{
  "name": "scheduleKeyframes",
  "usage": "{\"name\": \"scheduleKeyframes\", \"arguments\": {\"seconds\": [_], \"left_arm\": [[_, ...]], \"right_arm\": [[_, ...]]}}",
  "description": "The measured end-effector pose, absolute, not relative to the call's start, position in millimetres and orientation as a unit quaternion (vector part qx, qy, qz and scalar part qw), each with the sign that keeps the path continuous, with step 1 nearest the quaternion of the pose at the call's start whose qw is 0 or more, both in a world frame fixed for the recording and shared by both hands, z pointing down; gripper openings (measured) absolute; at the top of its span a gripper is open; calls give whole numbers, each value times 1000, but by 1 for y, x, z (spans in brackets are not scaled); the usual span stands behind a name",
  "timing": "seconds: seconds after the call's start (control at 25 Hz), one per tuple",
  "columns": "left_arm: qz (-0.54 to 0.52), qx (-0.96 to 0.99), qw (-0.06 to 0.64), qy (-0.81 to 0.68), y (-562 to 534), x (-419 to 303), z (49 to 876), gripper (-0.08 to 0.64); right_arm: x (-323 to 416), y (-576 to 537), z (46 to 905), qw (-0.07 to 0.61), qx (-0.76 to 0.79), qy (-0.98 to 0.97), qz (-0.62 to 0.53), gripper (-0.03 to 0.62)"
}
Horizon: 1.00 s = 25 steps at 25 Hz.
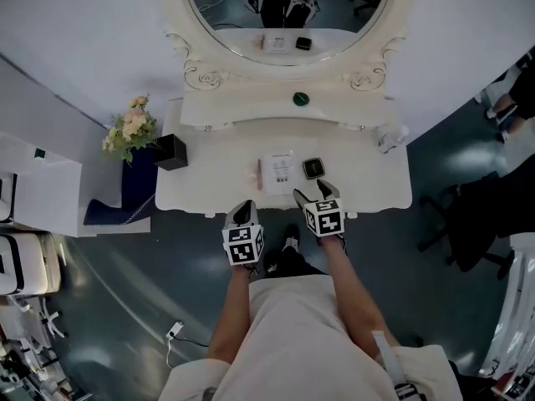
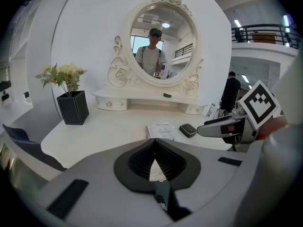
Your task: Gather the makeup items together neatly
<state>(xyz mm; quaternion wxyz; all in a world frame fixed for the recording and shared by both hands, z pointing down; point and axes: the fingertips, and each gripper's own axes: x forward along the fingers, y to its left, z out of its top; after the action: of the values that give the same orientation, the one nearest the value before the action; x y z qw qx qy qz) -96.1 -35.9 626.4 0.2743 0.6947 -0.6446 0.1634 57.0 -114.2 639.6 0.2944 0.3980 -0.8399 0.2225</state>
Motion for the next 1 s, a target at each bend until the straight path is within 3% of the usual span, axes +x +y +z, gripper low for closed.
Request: {"name": "scheduleKeyframes", "arguments": {"seconds": [0.64, 1.0], "left_arm": [[157, 717, 240, -636, 17, -79, 611, 15], [145, 728, 232, -629, 41, -76, 605, 15]], "right_arm": [[57, -21, 631, 251, 405, -846, 239, 311], [57, 1, 624, 224, 428, -846, 226, 156]]}}
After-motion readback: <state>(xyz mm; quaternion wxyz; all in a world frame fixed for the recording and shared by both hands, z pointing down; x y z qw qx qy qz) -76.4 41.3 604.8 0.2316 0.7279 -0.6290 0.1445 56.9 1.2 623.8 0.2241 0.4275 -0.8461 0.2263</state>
